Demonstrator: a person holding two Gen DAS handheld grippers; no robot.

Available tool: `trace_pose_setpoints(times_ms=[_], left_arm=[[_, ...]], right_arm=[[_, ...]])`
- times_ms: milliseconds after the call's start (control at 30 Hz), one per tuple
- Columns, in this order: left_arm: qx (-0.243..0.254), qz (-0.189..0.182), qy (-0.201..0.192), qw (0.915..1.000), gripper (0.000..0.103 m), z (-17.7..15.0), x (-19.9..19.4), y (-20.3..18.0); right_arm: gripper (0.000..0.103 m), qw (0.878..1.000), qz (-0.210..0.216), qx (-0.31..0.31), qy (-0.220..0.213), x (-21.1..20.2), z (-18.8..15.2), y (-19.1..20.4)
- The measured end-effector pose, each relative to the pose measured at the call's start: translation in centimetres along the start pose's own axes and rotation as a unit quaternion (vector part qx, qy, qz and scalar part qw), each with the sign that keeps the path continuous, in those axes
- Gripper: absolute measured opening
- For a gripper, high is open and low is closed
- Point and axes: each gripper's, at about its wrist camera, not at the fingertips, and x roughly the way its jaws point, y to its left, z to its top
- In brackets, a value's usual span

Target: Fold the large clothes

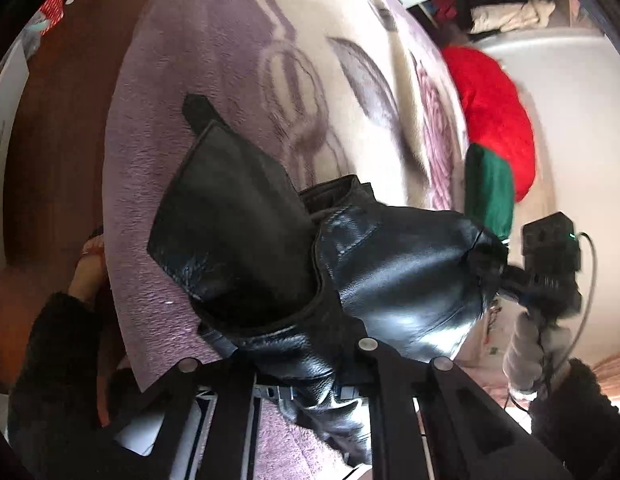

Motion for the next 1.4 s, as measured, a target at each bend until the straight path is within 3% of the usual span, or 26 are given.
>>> trace_pose_setpoints(times_ms=[67, 233, 300, 400, 433, 467, 500, 533, 700, 833, 967, 1033, 1067, 1133, 1233, 1300, 1333, 1400], left_arm=[[-0.013, -0.001, 0.009, 0.9999, 0.009, 0.2, 0.8, 1.1], [-0.049, -0.021, 0.033, 0.9980, 0.010, 1.2, 4.6, 3.7], [-0.052, -0.029, 0.041, 0.9973, 0.010, 1.6, 4.6, 3.7], [-0.049, -0.045, 0.060, 0.9960, 0.014, 2.1, 3.9, 3.3], [-0.047, -0.050, 0.070, 0.9952, 0.016, 2.1, 3.5, 3.3], [-0.043, -0.053, 0.080, 0.9944, 0.016, 2.1, 3.3, 3.0], [-0.035, -0.055, 0.090, 0.9938, 0.017, 2.0, 3.1, 2.5], [-0.024, -0.051, 0.098, 0.9936, 0.021, 1.9, 2.8, 1.9], [-0.004, -0.026, 0.115, 0.9930, 0.024, 1.5, 1.6, -0.7], [0.010, -0.013, 0.116, 0.9932, 0.027, 1.2, 0.2, -1.7], [0.015, 0.019, 0.114, 0.9932, 0.032, 1.7, 1.5, -0.9], [0.003, 0.028, 0.120, 0.9924, 0.035, 1.9, 2.1, 0.5], [-0.002, 0.036, 0.125, 0.9916, 0.035, 1.8, 2.3, 1.1], [-0.015, 0.036, 0.135, 0.9900, 0.035, 1.5, 2.1, 1.6], [-0.003, 0.038, 0.129, 0.9909, 0.035, 1.4, 1.0, 1.2], [0.002, 0.041, 0.133, 0.9902, 0.035, 1.5, 1.3, 1.1], [0.002, 0.048, 0.138, 0.9893, 0.035, 1.5, 1.7, 1.2], [-0.010, 0.057, 0.136, 0.9890, 0.035, 1.7, 2.5, 1.6]], right_arm=[[0.010, 0.999, 0.020, 0.019, -0.015, 0.0, 0.1, 0.0], [0.010, 0.992, -0.051, 0.117, 0.020, 5.6, 2.6, -3.4], [0.010, 0.990, -0.085, 0.106, 0.040, 7.9, 3.4, -3.8], [0.013, 0.989, -0.072, 0.120, 0.050, 7.3, 3.7, -3.5], [0.024, 0.989, -0.066, 0.121, 0.050, 6.9, 3.8, -3.2], [0.043, 0.989, -0.074, 0.120, 0.046, 5.5, 3.4, -2.6], [0.052, 0.989, -0.087, 0.118, 0.037, 4.3, 3.0, -2.2], [0.060, 0.988, -0.101, 0.113, 0.021, 2.7, 2.3, -1.5], [0.061, 0.981, -0.133, 0.143, -0.007, -4.9, -4.4, 0.2], [0.061, 0.973, -0.159, 0.168, -0.001, -6.9, -10.1, 0.1], [0.059, 0.973, -0.086, 0.208, 0.058, -1.8, -15.3, 0.3], [0.054, 0.971, -0.080, 0.206, 0.092, 2.6, -16.5, 0.7], [0.055, 0.970, -0.098, 0.202, 0.099, 4.8, -17.1, 0.8], [0.058, 0.963, -0.137, 0.215, 0.091, 7.6, -17.8, 0.5], [0.062, 0.959, -0.107, 0.252, 0.072, 6.0, -18.3, 0.4], [0.062, 0.955, -0.058, 0.288, 0.024, 2.0, -18.6, 0.0], [0.062, 0.950, -0.039, 0.310, -0.023, -0.8, -18.8, -0.3], [0.062, 0.935, -0.032, 0.337, -0.101, -4.8, -18.7, -1.4]])
